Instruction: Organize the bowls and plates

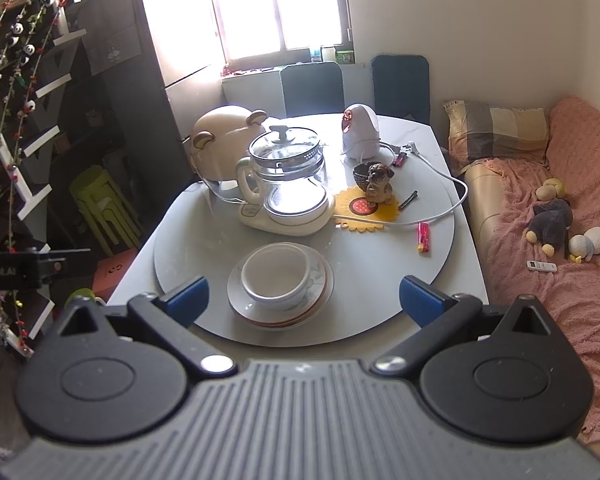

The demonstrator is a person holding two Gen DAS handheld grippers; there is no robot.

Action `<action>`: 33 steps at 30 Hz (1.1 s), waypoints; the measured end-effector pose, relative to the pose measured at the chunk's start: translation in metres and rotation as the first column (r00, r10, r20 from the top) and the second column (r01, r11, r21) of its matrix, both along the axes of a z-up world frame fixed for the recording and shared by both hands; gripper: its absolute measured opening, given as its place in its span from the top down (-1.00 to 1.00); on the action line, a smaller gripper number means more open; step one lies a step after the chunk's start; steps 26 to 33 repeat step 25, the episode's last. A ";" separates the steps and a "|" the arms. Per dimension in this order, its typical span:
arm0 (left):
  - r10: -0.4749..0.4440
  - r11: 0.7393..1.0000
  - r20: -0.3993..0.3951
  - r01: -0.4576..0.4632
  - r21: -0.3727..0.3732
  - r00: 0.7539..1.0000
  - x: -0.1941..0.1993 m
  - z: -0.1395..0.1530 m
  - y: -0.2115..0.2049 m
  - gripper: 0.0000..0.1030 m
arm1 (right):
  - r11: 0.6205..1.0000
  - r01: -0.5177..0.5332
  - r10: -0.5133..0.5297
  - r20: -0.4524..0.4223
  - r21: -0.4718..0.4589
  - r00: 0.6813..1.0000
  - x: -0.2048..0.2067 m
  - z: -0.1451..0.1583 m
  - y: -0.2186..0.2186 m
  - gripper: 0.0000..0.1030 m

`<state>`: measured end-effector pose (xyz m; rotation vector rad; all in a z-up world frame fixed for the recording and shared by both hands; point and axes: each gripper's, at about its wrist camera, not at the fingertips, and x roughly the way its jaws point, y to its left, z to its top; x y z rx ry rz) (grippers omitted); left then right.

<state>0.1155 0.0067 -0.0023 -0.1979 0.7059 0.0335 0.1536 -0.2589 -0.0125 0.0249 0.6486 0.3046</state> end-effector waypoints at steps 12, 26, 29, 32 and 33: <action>-0.023 0.999 0.012 0.023 -0.025 1.000 0.002 -0.003 0.004 -0.86 | 1.000 0.011 -0.011 0.000 -0.005 1.000 0.000 0.002 0.002 -1.00; -0.020 0.999 0.023 0.021 -0.042 1.000 -0.002 -0.002 0.008 -0.86 | 1.000 0.012 -0.012 0.006 -0.006 1.000 0.000 -0.001 0.003 -1.00; -0.020 0.999 0.023 0.021 -0.042 1.000 -0.002 -0.002 0.008 -0.86 | 1.000 0.012 -0.012 0.006 -0.006 1.000 0.000 -0.001 0.003 -1.00; -0.020 0.999 0.023 0.021 -0.042 1.000 -0.002 -0.002 0.008 -0.86 | 1.000 0.012 -0.012 0.006 -0.006 1.000 0.000 -0.001 0.003 -1.00; -0.020 0.999 0.023 0.021 -0.042 1.000 -0.002 -0.002 0.008 -0.86 | 1.000 0.012 -0.012 0.006 -0.006 1.000 0.000 -0.001 0.003 -1.00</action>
